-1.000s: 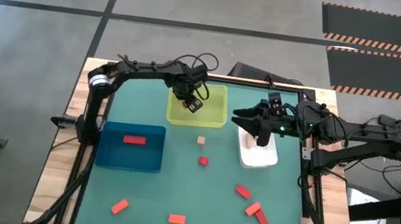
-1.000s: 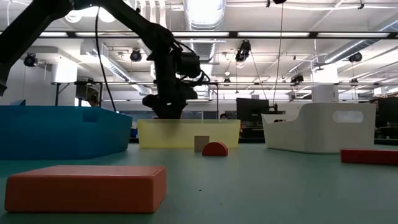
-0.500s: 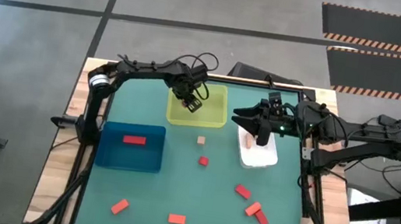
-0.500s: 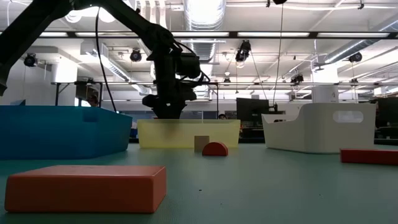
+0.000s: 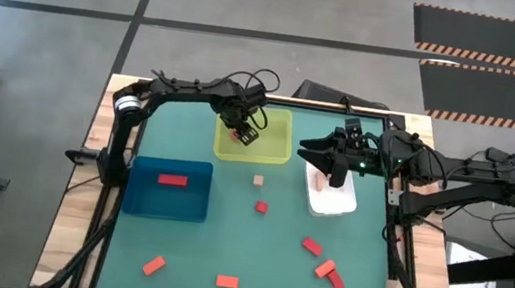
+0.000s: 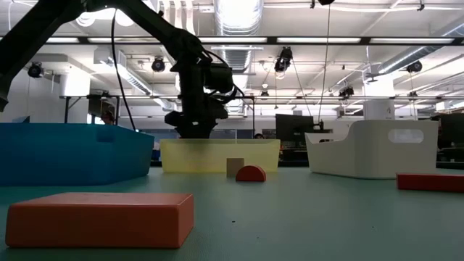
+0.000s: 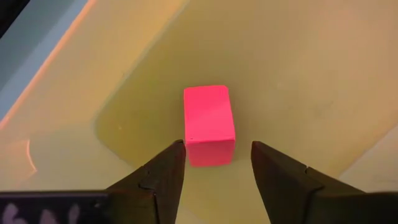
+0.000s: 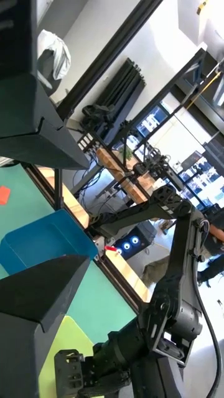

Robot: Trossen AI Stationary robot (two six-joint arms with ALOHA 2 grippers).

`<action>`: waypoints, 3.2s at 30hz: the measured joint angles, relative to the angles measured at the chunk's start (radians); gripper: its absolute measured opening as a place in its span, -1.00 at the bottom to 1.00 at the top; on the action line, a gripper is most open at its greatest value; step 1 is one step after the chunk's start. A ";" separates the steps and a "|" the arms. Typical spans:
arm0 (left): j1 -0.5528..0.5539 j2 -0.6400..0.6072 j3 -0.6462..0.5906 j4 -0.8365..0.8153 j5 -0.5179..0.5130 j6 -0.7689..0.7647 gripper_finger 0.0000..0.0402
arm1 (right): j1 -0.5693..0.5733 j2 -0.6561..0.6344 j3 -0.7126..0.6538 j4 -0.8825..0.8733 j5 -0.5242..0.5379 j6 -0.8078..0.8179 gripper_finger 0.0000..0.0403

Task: Sort & place blocks by color
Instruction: Put the orange block into the yellow bin, then put the brown block into the white bin

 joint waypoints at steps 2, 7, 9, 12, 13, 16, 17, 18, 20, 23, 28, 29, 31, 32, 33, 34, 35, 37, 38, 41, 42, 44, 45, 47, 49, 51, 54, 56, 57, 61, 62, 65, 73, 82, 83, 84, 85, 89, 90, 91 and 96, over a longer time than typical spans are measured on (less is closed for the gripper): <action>0.000 0.000 0.000 0.000 0.000 0.000 -0.12 | 0.000 0.000 0.000 0.000 0.000 0.000 0.11; -0.001 -0.017 -0.002 -0.003 0.007 0.005 -0.08 | 0.000 0.000 0.000 0.000 0.000 0.008 0.11; -0.006 -0.049 -0.002 -0.003 0.025 0.005 -0.08 | 0.000 0.000 0.000 0.000 0.000 0.009 0.11; -0.025 -0.109 -0.001 -0.011 0.036 0.002 -0.08 | 0.002 0.000 0.000 -0.007 -0.001 0.028 0.11; -0.036 -0.133 -0.002 -0.011 0.037 0.001 -0.08 | 0.002 0.000 0.000 -0.016 -0.001 0.039 0.11; -0.072 -0.219 -0.003 -0.010 0.037 -0.001 -0.08 | 0.002 0.001 0.000 -0.060 0.000 0.078 0.11; -0.088 -0.249 -0.003 -0.008 0.037 -0.001 -0.07 | 0.002 0.006 0.000 -0.072 0.000 0.084 0.11; -0.104 -0.278 -0.003 -0.007 0.037 -0.001 -0.08 | 0.002 0.010 0.000 -0.084 0.000 0.097 0.11; -0.141 -0.333 -0.004 -0.004 0.038 -0.002 -0.08 | 0.002 0.026 -0.001 -0.104 0.000 0.134 0.11; -0.200 -0.415 -0.005 0.001 0.037 -0.002 -0.08 | 0.002 0.060 -0.001 -0.105 0.000 0.174 0.11; -0.301 -0.519 -0.013 0.012 0.036 -0.063 -0.08 | 0.003 0.123 0.006 -0.113 -0.010 0.221 0.11; -0.322 -0.537 -0.018 0.021 0.036 -0.086 -0.08 | 0.003 0.136 0.013 -0.122 -0.012 0.232 0.11; -0.362 -0.568 -0.019 0.032 0.035 -0.122 -0.08 | 0.003 0.162 0.029 -0.143 -0.027 0.245 0.11; -0.385 -0.579 -0.019 0.043 0.033 -0.141 -0.08 | 0.003 0.175 0.041 -0.157 -0.034 0.255 0.11; -0.406 -0.590 -0.019 0.059 0.032 -0.162 -0.08 | 0.004 0.188 0.054 -0.177 -0.041 0.260 0.11; -0.426 -0.601 -0.019 0.075 0.032 -0.180 -0.08 | 0.007 0.203 0.068 -0.204 -0.046 0.263 0.11; -0.448 -0.608 -0.019 0.089 0.032 -0.191 -0.08 | 0.011 0.218 0.085 -0.233 -0.052 0.264 0.11; -0.493 -0.625 -0.019 0.135 0.028 -0.212 -0.08 | 0.018 0.247 0.122 -0.303 -0.053 0.264 0.11; -0.514 -0.633 -0.019 0.159 0.026 -0.217 -0.08 | 0.023 0.264 0.143 -0.343 -0.054 0.266 0.11; -0.578 -0.653 -0.019 0.237 0.000 -0.237 -0.08 | 0.030 0.314 0.207 -0.458 -0.053 0.277 0.11; -0.599 -0.660 -0.019 0.258 -0.010 -0.237 -0.08 | 0.032 0.337 0.230 -0.497 -0.053 0.283 0.11; -0.637 -0.670 -0.019 0.290 -0.044 -0.232 -0.08 | 0.036 0.377 0.276 -0.566 -0.053 0.295 0.11; -0.651 -0.679 -0.019 0.305 -0.060 -0.223 -0.08 | 0.036 0.400 0.298 -0.603 -0.053 0.305 0.11; -0.674 -0.702 -0.019 0.308 -0.082 -0.204 -0.08 | 0.036 0.441 0.339 -0.662 -0.053 0.327 0.11; -0.684 -0.726 -0.019 0.314 -0.094 -0.184 -0.08 | 0.036 0.483 0.375 -0.706 -0.053 0.353 0.11; -0.685 -0.750 -0.019 0.313 -0.097 -0.156 -0.08 | 0.036 0.523 0.408 -0.736 -0.053 0.378 0.11; -0.684 -0.787 -0.019 0.313 -0.099 -0.104 -0.08 | 0.035 0.586 0.453 -0.771 -0.052 0.431 0.11; -0.683 -0.810 -0.019 0.314 -0.100 -0.058 -0.08 | 0.035 0.629 0.481 -0.782 -0.052 0.473 0.11; -0.683 -0.824 -0.019 0.314 -0.100 -0.032 -0.08 | 0.035 0.650 0.496 -0.787 -0.052 0.490 0.11; -0.683 -0.879 -0.019 0.305 -0.100 0.059 -0.08 | 0.028 0.745 0.572 -0.819 -0.051 0.546 0.11; -0.683 -0.892 -0.019 0.300 -0.100 0.081 -0.08 | 0.024 0.768 0.593 -0.831 -0.050 0.553 0.11; -0.682 -0.937 -0.019 0.303 -0.099 0.140 -0.08 | 0.010 0.850 0.675 -0.904 -0.045 0.561 0.11; -0.682 -1.019 -0.019 0.305 -0.101 0.191 -0.08 | -0.019 1.062 0.902 -1.112 -0.025 0.535 0.11; -0.682 -1.042 -0.019 0.289 -0.101 0.193 -0.08 | -0.061 1.195 0.977 -1.123 -0.030 0.526 0.11; -0.682 -1.042 -0.019 0.281 -0.101 0.193 -0.08 | -0.064 1.200 0.975 -1.123 -0.031 0.525 0.11; -0.682 -1.042 -0.019 0.271 -0.101 0.193 -0.08 | -0.068 1.202 0.973 -1.124 -0.031 0.525 0.11; -0.682 -1.042 -0.019 0.264 -0.101 0.193 -0.08 | -0.072 1.203 0.972 -1.124 -0.030 0.525 0.11; -0.682 -1.037 -0.019 0.242 -0.101 0.194 -0.08 | -0.089 1.203 0.971 -1.118 -0.024 0.524 0.11; -0.682 -1.035 -0.019 0.235 -0.101 0.195 -0.08 | -0.091 1.203 0.971 -1.118 -0.019 0.524 0.11; -0.682 -1.034 -0.019 0.230 -0.103 0.201 -0.08 | -0.094 1.203 0.971 -1.119 -0.010 0.524 0.11; -0.682 -1.032 -0.019 0.226 -0.127 0.217 -0.08 | -0.097 1.206 0.971 -1.115 0.002 0.529 0.11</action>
